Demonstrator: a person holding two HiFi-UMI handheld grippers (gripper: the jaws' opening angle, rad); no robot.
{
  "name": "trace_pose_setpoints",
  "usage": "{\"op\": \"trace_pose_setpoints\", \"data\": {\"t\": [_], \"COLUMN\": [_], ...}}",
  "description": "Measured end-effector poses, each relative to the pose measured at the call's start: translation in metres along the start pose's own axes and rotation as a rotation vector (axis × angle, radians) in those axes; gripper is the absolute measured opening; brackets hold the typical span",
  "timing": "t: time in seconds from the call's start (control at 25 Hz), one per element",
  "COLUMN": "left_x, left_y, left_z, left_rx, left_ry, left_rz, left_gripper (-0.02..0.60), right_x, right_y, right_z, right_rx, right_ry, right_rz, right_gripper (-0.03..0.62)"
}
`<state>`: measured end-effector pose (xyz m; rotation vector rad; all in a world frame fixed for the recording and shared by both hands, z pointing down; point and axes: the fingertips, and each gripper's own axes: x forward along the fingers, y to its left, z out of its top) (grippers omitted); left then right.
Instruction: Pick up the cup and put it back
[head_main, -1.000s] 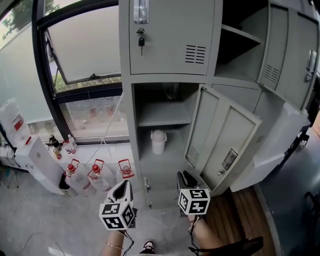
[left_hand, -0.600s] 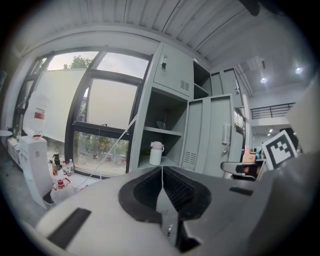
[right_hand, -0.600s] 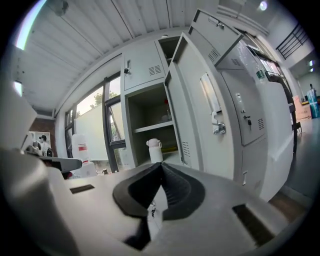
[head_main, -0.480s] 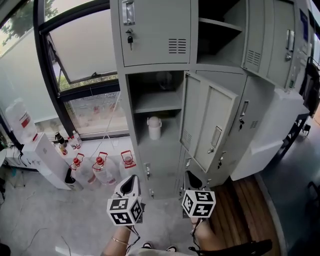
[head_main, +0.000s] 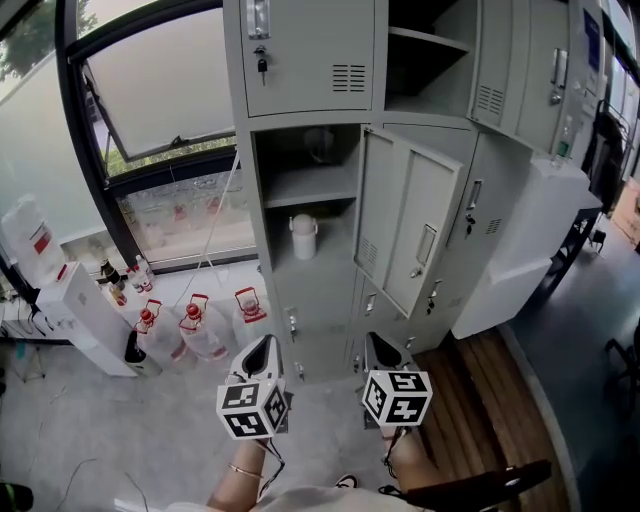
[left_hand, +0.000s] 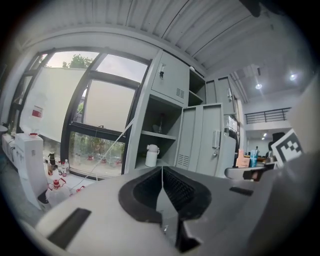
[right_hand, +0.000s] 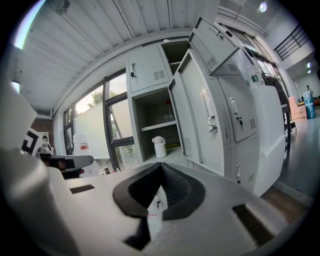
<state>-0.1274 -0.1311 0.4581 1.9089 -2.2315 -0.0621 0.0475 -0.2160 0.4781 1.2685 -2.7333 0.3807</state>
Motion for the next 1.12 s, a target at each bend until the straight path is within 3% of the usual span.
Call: {"op": "trace_pose_setpoints", "data": {"t": [0.48, 1.12], "left_x": [-0.013, -0.021], "left_y": [0.027, 0.037], "left_z": [0.005, 0.006], "left_rx": [-0.028, -0.026], "left_ry": [-0.014, -0.007], "left_rz": [0.019, 0.011], "left_gripper": [0.011, 0.011], "right_x": [0.001, -0.006], "right_y": [0.018, 0.019], "right_z": [-0.001, -0.006], "right_rx": [-0.061, -0.03], "right_ry": [0.03, 0.024], "right_rz": [-0.016, -0.032], "right_gripper": [-0.009, -0.009]}}
